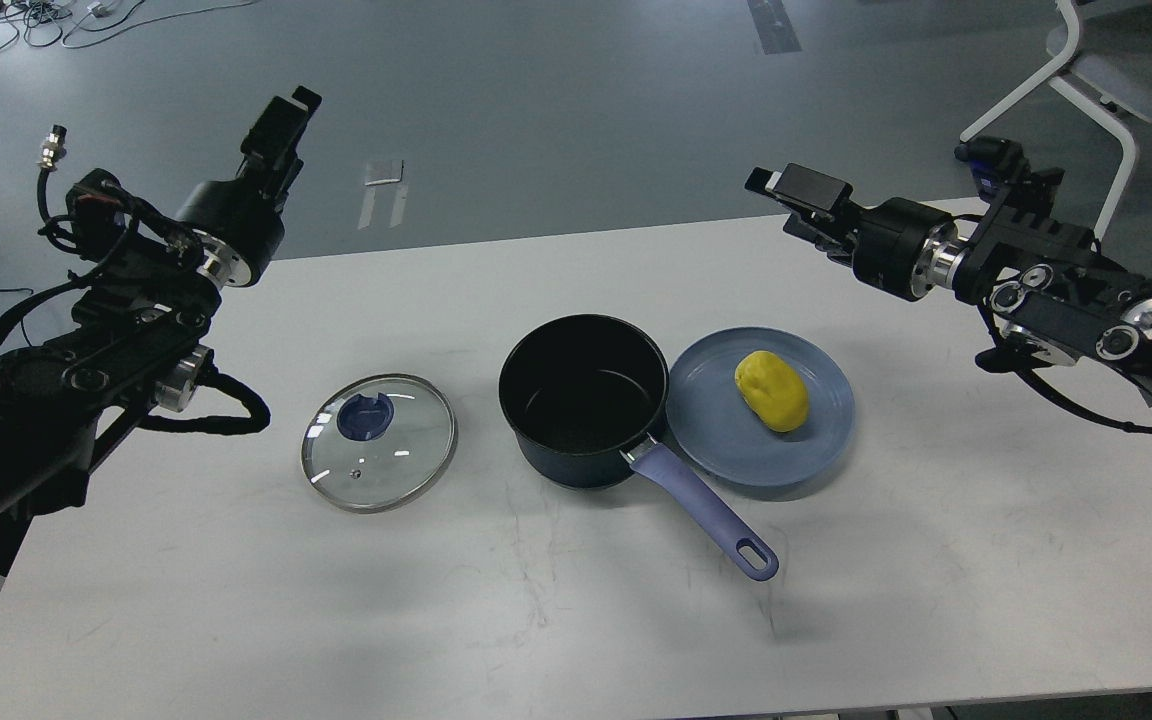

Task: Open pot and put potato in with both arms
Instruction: 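Reach the right gripper to the yellow potato on the blue plate and grasp it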

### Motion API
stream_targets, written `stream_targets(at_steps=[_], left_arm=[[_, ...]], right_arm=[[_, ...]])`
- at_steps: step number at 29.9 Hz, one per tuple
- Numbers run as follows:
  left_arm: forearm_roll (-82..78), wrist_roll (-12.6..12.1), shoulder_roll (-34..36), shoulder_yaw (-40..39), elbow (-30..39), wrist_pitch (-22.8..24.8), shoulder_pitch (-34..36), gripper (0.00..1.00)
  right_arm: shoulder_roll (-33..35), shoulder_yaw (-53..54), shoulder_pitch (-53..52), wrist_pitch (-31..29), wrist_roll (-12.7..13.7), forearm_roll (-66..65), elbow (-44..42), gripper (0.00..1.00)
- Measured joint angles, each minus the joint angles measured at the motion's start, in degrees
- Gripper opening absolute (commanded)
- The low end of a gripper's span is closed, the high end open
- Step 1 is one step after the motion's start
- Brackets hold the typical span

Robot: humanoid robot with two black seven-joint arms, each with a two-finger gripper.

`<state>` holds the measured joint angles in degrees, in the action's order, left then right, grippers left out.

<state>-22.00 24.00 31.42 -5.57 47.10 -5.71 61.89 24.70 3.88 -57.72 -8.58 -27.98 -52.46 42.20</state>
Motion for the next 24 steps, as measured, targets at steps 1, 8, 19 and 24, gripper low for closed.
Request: stream_targets(at_steps=[1,8,19,24], left_arm=[[0.7,-1.4,0.0,-1.6,0.0,2.0,0.0,0.98],[1.3,-6.4,-0.3,-9.2,0.0,10.4,-1.9,0.98],[1.3,-6.4,0.2,-9.7,0.3,11.1,-4.3,0.98],[1.5,-6.7,0.4,-10.4,0.7,12.2,-4.5,0.98]], right_arm=[[0.1,-1.8,-0.4,0.3,0.0,-2.5,0.1,1.0],[2.2,-12.7,-3.9,1.8,0.0,-13.4,5.4,1.0],[1.8,-19.0,-4.3,2.3,0.0,-15.0,8.7,0.99],[0.9,-21.2,-4.0,3.4,0.0,-16.2,7.2,0.99]])
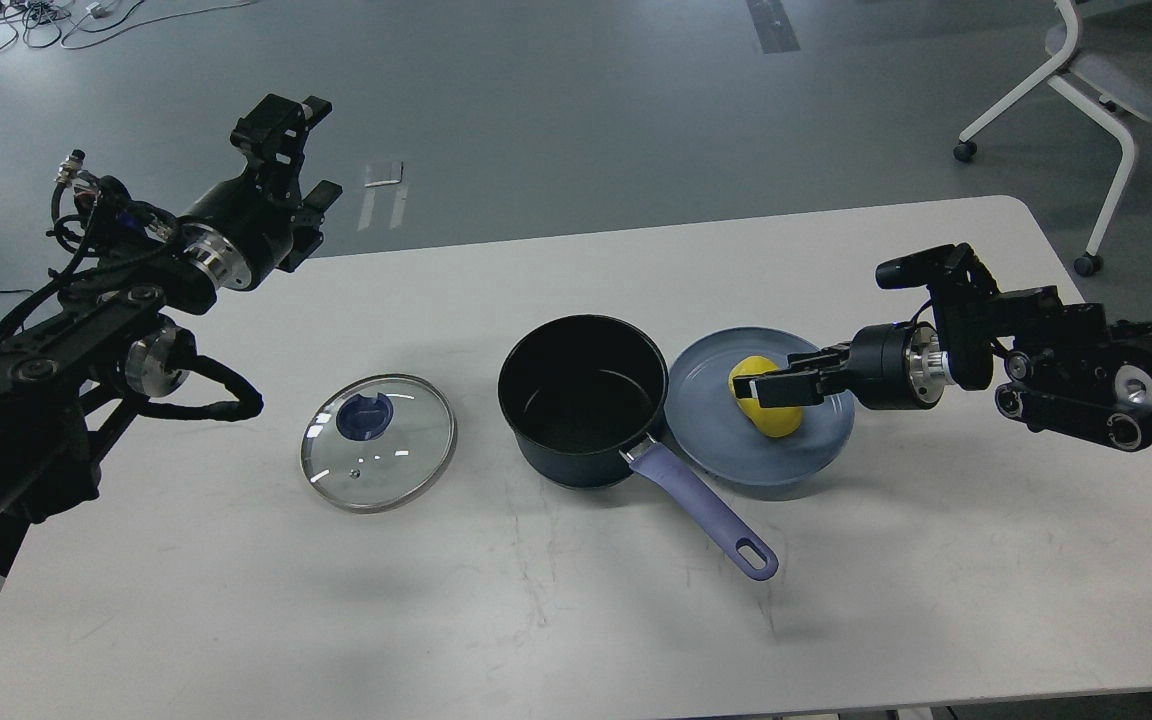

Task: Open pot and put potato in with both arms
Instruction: 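Reach the right gripper to the yellow potato on the blue plate and grasp it, then lift the potato and carry it over the open pot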

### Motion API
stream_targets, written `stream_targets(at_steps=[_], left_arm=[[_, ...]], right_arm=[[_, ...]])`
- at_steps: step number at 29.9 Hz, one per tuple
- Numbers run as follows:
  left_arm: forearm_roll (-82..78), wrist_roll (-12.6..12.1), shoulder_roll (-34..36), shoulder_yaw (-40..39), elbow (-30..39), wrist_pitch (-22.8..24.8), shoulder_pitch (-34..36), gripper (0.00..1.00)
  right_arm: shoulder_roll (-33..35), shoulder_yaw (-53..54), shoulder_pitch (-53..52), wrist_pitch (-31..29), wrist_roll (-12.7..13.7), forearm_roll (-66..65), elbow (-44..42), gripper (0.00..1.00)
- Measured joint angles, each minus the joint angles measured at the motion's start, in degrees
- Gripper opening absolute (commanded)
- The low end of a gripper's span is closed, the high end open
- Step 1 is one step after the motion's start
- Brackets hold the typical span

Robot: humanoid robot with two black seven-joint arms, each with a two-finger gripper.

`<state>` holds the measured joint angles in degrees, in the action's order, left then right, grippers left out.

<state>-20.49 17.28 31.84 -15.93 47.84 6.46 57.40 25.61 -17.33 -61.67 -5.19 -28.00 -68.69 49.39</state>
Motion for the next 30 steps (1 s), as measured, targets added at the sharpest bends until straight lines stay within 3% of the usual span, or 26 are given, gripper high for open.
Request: stream_targets(at_steps=[7,10,13,14,16,22,30], left_arm=[[0.0,0.0,-0.8,-1.6,0.1,0.6,-0.3,0.98],[0.0,0.0,-1.0,-1.6,0.1,0.6,-0.6,0.98],[0.0,0.2,-1.0,-1.7,0.0,0.5,-0.9,0.98],[0.0,0.3,-1.0,-1.7,0.0,0.5,-1.1,0.98],[0.0,0.4,-1.0,-1.6,0.0,0.5,-1.3,0.98],[-0.1,0.6,-0.7,-1.6,-0.3,0.5,-2.1,0.98],[-0.3,0.7,-0.7,-1.5,-0.5,0.4,-2.4,0.98]], right_arm=[[-2.2,-2.0,0.5,1.7,0.0,-0.3,-2.0,0.97],[-2.7,-2.1,0.9,2.2,0.0,-0.3,-2.2,0.9],[-3.1,-2.2,1.0,2.4,0.0,-0.3,-2.4,0.59],[-3.2,-2.2,1.0,2.5,0.0,-0.4,-2.7,0.43],[-3.7,-2.4,1.0,3.1,0.0,-1.0,-3.3,0.33],[-6.5,-6.5,1.0,7.9,0.0,-3.5,-6.7,0.3],[-7.2,-6.9,-1.4,10.2,0.0,-3.5,-7.0,0.3]])
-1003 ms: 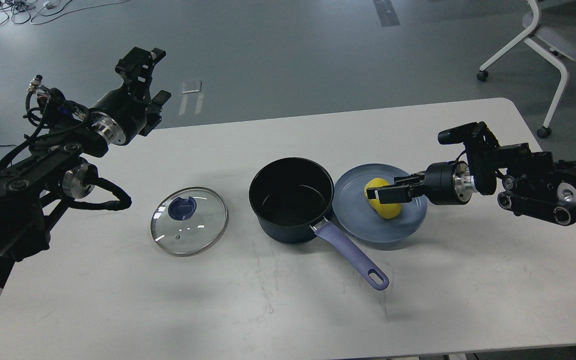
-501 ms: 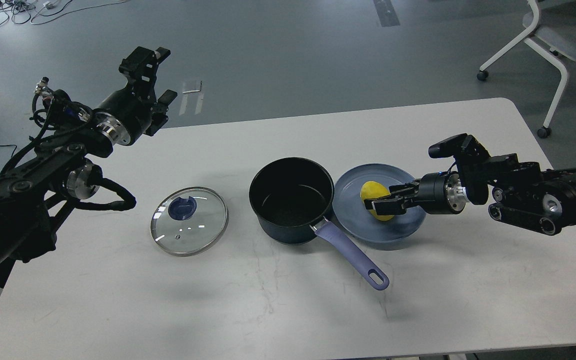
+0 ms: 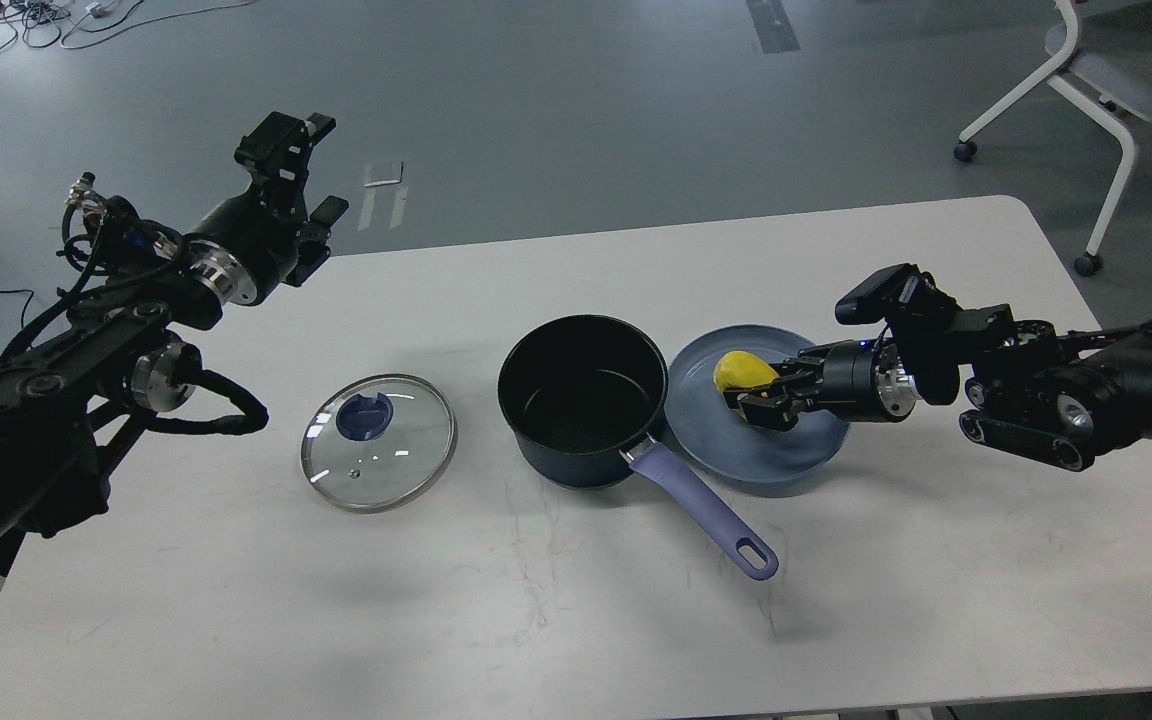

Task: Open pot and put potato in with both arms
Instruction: 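Lift the potato and carry it over the open pot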

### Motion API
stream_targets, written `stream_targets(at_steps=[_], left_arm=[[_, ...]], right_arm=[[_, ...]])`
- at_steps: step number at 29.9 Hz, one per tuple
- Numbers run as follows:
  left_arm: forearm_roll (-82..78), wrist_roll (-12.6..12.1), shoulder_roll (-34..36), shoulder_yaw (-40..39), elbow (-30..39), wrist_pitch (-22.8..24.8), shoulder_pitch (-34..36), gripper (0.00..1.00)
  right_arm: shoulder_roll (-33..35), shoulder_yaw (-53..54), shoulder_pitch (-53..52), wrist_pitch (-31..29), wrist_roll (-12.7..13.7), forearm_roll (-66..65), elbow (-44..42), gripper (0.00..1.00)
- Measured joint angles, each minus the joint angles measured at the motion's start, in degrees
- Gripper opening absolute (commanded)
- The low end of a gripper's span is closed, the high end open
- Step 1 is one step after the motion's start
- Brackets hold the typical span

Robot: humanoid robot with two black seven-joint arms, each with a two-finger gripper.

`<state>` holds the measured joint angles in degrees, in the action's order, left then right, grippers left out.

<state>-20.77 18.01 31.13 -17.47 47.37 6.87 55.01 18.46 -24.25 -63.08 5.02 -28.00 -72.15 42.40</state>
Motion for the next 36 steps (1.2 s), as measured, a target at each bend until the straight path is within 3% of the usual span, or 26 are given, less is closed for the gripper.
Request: stream_targets(at_steps=[9,17,19,20,23,29,36], left_arm=[[0.3,-0.8,0.0,-0.3,0.5,0.7,0.1,0.98],[1.9,-3.5,0.5,-3.0,0.5,3.0,0.2,0.98],[3.0,-4.5,0.8,-3.3,0.5,3.8,0.1,0.98],[3.7,-5.2,0.9,-3.4,0.5,4.3,0.1,0.98],[6.7,-7.4,1.7,-3.5,0.5,5.5,0.0,0.98],[9.2,-8.5,2.1,-3.6,0.5,6.9,-0.1,0.98],[11.4,-7.5,1.5,-3.6,0.5,9.0,-0.6,0.98]], right_arm=[[-0.9,3.6,-5.3,5.2,0.0,0.7,0.2,0.3],[-9.5,5.1,-6.9,6.2,0.0,1.1,-2.1,0.33],[-11.5,5.1,-6.5,6.1,0.0,1.5,-3.1,0.38],[-12.4,5.1,-6.3,5.9,0.0,1.7,-3.4,0.5],[-14.1,4.4,-5.6,5.4,0.0,3.3,-3.8,0.99],[-14.6,4.0,-3.9,3.0,0.0,9.6,-3.8,1.0],[-12.7,5.7,-3.5,1.0,0.0,14.0,-2.6,1.0]])
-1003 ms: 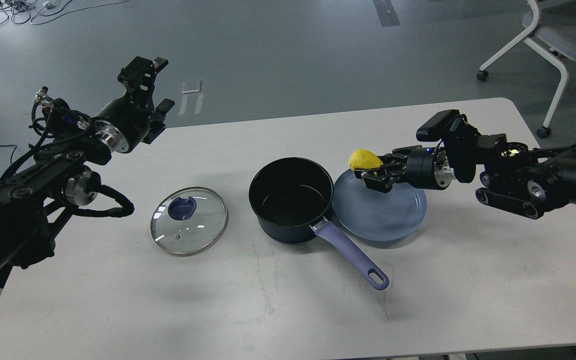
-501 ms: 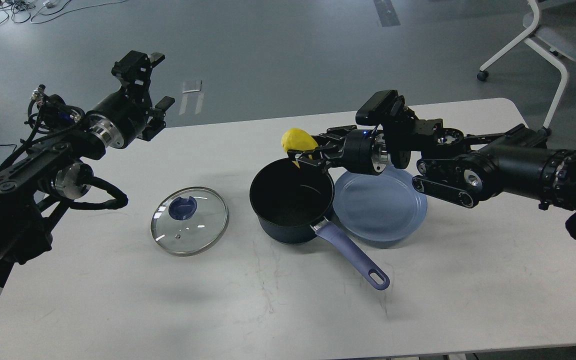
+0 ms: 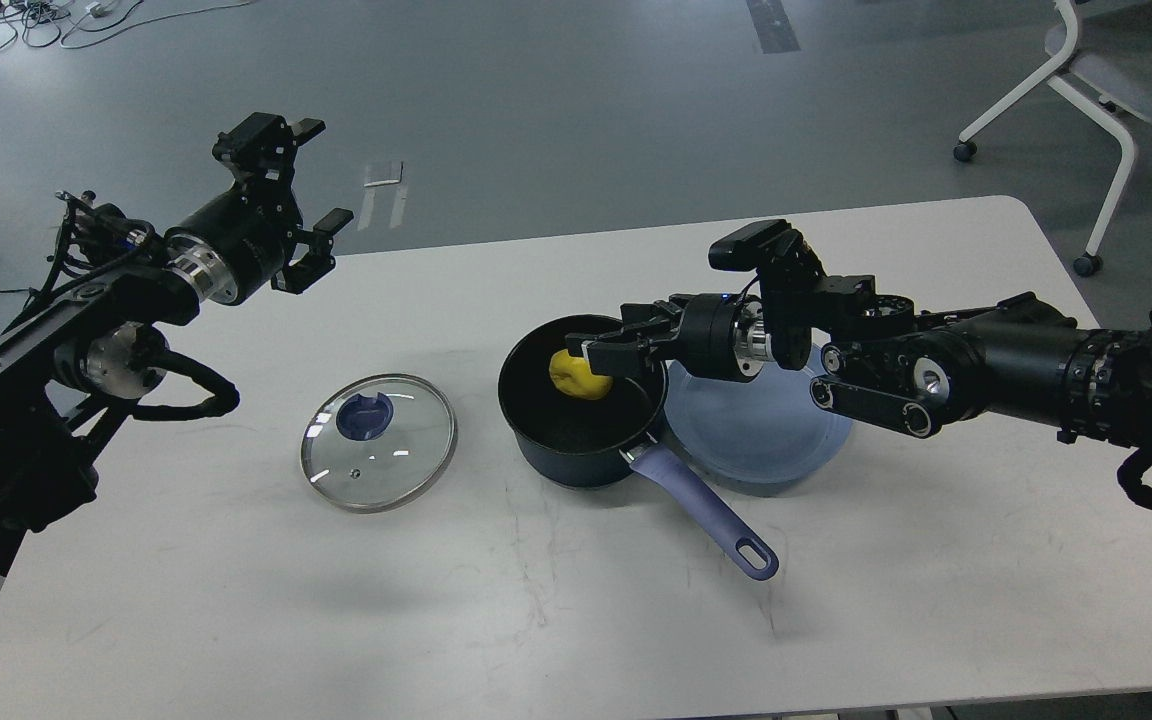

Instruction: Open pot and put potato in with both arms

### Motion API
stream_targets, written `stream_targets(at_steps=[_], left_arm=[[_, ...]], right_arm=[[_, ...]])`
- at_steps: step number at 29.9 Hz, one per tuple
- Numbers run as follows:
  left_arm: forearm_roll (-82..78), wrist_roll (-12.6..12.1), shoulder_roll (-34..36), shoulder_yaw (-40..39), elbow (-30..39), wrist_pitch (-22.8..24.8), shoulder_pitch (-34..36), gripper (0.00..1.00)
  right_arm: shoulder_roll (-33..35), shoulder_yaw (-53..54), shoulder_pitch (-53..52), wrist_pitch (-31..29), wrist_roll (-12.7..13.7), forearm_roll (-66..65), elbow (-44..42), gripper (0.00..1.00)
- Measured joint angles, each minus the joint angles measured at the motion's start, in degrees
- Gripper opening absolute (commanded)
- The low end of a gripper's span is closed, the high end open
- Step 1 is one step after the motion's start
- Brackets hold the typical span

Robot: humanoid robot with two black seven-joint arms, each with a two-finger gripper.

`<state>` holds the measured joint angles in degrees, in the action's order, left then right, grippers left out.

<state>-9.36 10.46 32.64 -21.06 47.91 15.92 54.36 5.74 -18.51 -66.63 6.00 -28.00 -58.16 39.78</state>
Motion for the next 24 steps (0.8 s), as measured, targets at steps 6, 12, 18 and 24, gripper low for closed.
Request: stream_targets(at_steps=[6,12,18,24], left_arm=[[1.8,3.5,-3.6,-0.5,-0.6,-2.0,-2.2,0.98],[8.5,3.5,-5.8,-6.0,-0.7,-0.6,-5.4,0.98],[11.7,2.3,-6.6,-13.6,0.1,5.2,-10.9,0.98],[16.3,-8.3,-7.0,-18.6,2.2,6.1,-15.4,0.98]], right_arm=[[1.8,12.0,1.3,-2.2,0.0,21.6,3.6,1.0],[3.7,25.9,5.4,-11.5,0.9,48.7,5.4,1.0],[4.0,37.4,10.5,-16.9,3.3,60.9,4.9,1.0],[4.0,41.5,13.3,-19.7,4.3,66.3,4.3,1.0]])
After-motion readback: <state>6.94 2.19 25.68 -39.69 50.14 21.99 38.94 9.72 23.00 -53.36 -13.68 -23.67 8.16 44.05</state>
